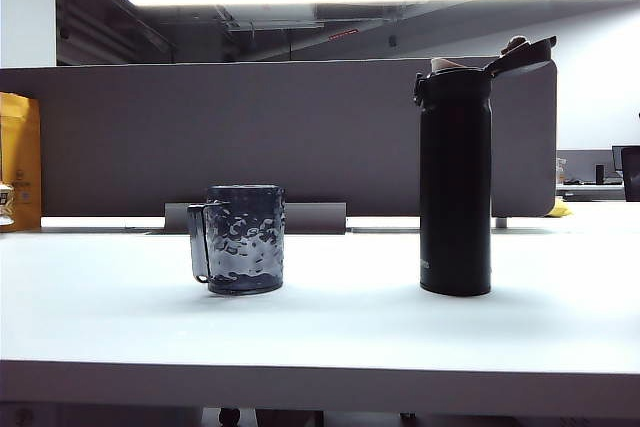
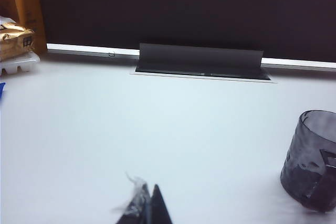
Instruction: Pick up the black thermos, pour some water into the cup, then place the black thermos back on the table.
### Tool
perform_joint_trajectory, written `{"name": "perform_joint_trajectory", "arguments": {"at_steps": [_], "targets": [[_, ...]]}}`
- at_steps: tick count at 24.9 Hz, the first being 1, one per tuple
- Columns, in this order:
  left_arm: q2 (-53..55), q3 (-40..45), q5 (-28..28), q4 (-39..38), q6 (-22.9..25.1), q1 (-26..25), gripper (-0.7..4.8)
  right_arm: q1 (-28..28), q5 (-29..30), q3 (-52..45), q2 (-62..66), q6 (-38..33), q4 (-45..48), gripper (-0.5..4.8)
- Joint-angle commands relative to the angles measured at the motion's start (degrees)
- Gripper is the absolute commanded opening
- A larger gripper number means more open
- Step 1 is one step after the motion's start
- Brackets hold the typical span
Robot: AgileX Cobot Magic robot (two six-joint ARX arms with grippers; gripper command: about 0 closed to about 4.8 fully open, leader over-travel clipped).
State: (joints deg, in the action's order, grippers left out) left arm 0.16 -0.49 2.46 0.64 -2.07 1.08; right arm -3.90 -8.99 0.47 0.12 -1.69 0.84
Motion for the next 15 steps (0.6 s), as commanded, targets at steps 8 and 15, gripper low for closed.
{"name": "perform_joint_trajectory", "arguments": {"at_steps": [8,15], "targets": [[0.1,-0.1,0.2,0.1,-0.1,0.0,-0.03,-0.1,0.1,-0.2,0.0,-0.2,1.1,0.05],[0.1,-2.0,1.7,0.3,-11.2,0.0,4.79,-0.2,0.6,14.0,0.8,-0.1,-7.7,4.79]]}}
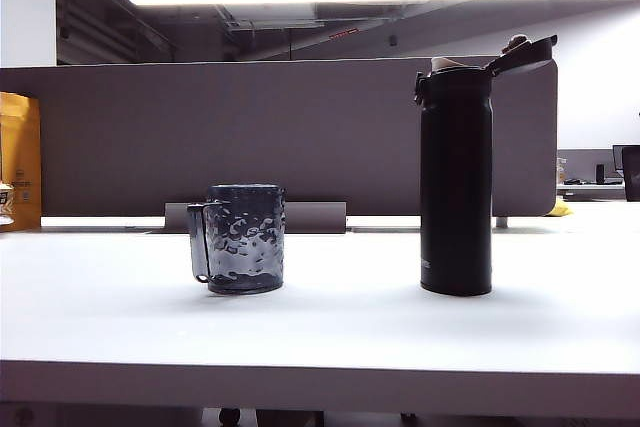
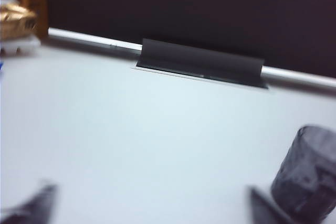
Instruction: Pick up the black thermos, pour some water into the cup, then place the black thermos back on the table.
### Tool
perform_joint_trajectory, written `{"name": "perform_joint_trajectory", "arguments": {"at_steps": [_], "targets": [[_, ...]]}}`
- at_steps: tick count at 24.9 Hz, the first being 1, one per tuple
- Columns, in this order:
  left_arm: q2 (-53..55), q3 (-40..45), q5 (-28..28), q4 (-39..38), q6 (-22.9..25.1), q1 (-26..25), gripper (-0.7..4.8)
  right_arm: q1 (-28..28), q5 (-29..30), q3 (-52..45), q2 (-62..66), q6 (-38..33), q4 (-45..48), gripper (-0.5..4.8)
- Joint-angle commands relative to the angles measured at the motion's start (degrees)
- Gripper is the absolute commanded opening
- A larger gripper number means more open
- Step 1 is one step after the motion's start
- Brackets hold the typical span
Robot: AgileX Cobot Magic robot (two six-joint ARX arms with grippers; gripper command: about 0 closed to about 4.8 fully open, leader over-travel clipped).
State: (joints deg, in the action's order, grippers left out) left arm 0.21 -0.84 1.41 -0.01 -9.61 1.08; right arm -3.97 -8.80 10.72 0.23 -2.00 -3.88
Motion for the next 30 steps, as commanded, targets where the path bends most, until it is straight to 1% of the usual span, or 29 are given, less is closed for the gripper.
{"name": "perform_joint_trajectory", "arguments": {"at_steps": [1,3,5,8,10,11,14,16,18,20,23,26,28,30], "targets": [[0.0,-3.7,5.2,1.0,-3.9,0.0,4.79,-0.1,2.8,7.2,2.5,1.5,-4.1,4.79],[0.0,-6.4,7.3,1.0,-3.9,0.1,4.79,-0.1,5.8,10.4,5.1,2.0,-4.2,4.79],[0.0,-9.0,8.9,1.0,-3.9,0.2,4.79,-0.1,9.3,13.4,8.3,1.0,-4.2,4.79],[0.1,-12.9,9.2,1.0,-3.9,0.2,4.79,-0.1,15.3,18.0,15.2,0.6,-4.0,4.79],[0.9,-15.1,9.4,1.0,-3.9,0.2,4.79,-0.1,16.8,21.0,20.2,0.8,-3.7,4.79],[1.6,-16.1,10.4,1.0,-3.9,0.2,4.79,-0.2,16.9,21.9,22.3,0.8,-2.8,4.79],[4.9,-18.4,13.2,1.3,-3.9,0.2,4.79,-0.6,18.6,23.6,27.4,0.7,1.7,4.79],[8.0,-19.6,15.9,2.8,-3.9,0.2,4.79,-2.0,18.9,23.6,29.5,0.6,5.6,4.79],[11.4,-21.0,18.2,4.0,-3.9,0.3,4.79,-4.0,17.7,23.6,31.3,0.6,7.8,4.79],[15.0,-22.5,18.9,4.2,-3.9,0.8,4.79,-6.4,15.3,23.6,32.6,0.6,8.0,4.79],[20.7,-24.3,19.2,5.8,-3.9,2.7,4.79,-11.6,11.9,23.6,34.9,0.5,6.2,4.79],[26.2,-24.8,19.2,12.5,-3.9,6.4,4.79,-17.2,8.0,22.9,37.4,0.5,6.9,4.79],[29.9,-25.0,18.4,17.2,-3.4,9.6,4.79,-21.3,4.3,22.0,39.6,0.5,9.1,4.79],[33.3,-25.4,16.6,18.7,-0.8,13.0,4.79,-24.6,0.8,20.7,42.0,0.4,12.7,4.79]]}}
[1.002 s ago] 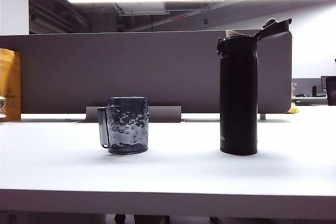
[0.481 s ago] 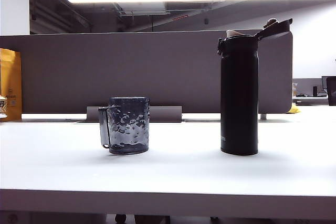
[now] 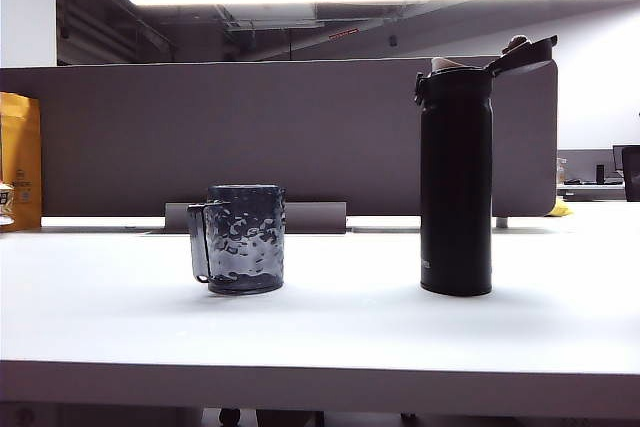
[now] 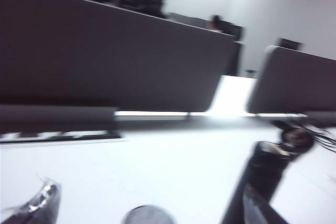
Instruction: Pick up the black thermos, pour some water into the cup, then place the black thermos back on the table.
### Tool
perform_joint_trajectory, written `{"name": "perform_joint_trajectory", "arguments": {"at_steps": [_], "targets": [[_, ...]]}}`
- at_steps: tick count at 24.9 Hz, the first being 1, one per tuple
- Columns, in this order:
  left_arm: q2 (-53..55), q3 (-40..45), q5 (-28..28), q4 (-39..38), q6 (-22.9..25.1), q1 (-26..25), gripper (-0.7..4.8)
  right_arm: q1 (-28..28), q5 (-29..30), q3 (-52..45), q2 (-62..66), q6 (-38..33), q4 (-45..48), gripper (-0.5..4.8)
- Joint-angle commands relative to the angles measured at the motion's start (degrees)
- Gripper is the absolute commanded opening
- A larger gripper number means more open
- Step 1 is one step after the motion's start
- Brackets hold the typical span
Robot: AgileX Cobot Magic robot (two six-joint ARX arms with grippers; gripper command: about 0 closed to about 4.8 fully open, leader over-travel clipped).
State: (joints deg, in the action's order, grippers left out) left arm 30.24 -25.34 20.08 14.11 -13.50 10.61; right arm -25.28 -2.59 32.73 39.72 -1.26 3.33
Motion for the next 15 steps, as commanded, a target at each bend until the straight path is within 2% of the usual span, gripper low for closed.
{"name": "perform_joint_trajectory", "arguments": {"at_steps": [1,3,5,7,11,15], "targets": [[4.6,-1.2,-2.4,4.7,4.5,5.1,4.79,-4.4,-7.2,-2.1,3.7,-1.2,7.4,4.79],[7.9,-1.6,-3.3,4.8,8.1,8.7,4.79,-6.1,-11.5,-3.8,6.6,-6.1,10.2,4.79],[10.9,-1.7,-4.7,5.1,11.7,12.3,4.79,-6.3,-12.3,-5.0,9.4,-9.2,12.4,4.79],[13.5,-1.8,-6.7,5.4,14.7,15.6,4.79,-6.4,-12.3,-6.2,12.6,-9.4,15.5,4.79],[17.6,-1.8,-10.1,5.5,16.5,19.7,4.79,-6.4,-12.5,-6.7,19.3,-9.4,21.4,4.79],[20.3,-1.8,-9.9,5.7,16.5,21.2,4.79,-6.4,-12.9,-6.7,26.9,-9.2,28.2,4.79]]}}
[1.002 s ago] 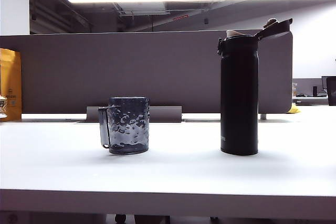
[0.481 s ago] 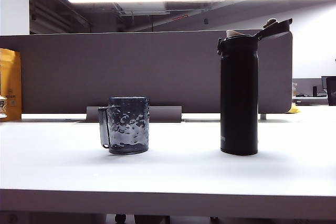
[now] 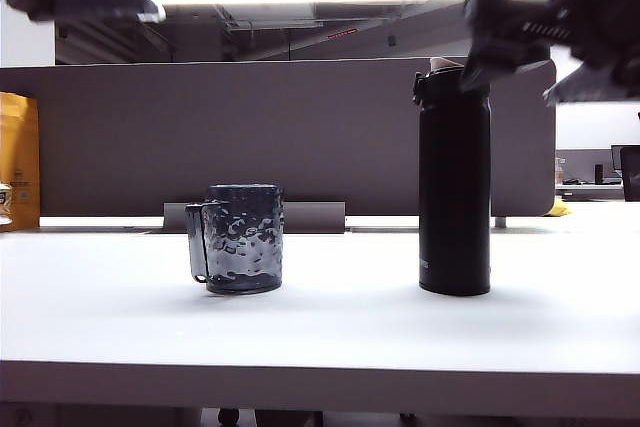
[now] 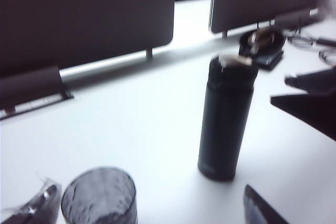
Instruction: Pick up the black thermos, pour some water into the cup, then place the black thermos back on the table.
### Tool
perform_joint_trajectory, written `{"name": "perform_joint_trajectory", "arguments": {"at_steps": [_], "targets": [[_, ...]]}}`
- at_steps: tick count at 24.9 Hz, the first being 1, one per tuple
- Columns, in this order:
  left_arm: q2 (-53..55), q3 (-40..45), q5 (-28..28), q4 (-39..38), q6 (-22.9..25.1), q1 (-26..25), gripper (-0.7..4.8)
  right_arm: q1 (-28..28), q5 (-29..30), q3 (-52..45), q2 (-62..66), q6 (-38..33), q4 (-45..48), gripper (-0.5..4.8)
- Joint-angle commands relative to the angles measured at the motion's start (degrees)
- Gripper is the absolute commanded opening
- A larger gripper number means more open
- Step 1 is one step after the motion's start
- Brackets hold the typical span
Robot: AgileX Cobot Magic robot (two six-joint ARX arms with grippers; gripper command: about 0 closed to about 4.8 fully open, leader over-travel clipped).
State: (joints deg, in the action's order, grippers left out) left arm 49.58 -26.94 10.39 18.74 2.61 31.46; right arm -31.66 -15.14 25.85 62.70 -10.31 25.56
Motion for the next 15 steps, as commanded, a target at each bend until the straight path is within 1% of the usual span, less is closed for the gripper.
{"name": "perform_joint_trajectory", "arguments": {"at_steps": [1,5,9,13,15], "targets": [[1.4,-0.2,-0.3,1.2,0.4,0.3,4.79,0.0,-0.3,0.2,6.3,-0.2,7.9,4.79],[2.4,-0.2,-0.3,1.5,0.4,0.3,4.79,0.0,-0.4,0.1,14.0,-0.2,14.3,4.79],[2.4,-0.2,-0.3,1.5,0.4,0.3,4.79,0.0,-0.4,0.2,21.0,-0.2,23.8,4.79],[2.5,-0.2,-0.3,1.4,0.4,0.3,4.79,0.0,-3.4,0.2,27.8,0.1,33.4,4.79],[2.5,-0.1,-0.3,1.2,0.4,0.3,4.79,0.0,-3.9,0.2,30.5,0.1,36.3,4.79]]}}
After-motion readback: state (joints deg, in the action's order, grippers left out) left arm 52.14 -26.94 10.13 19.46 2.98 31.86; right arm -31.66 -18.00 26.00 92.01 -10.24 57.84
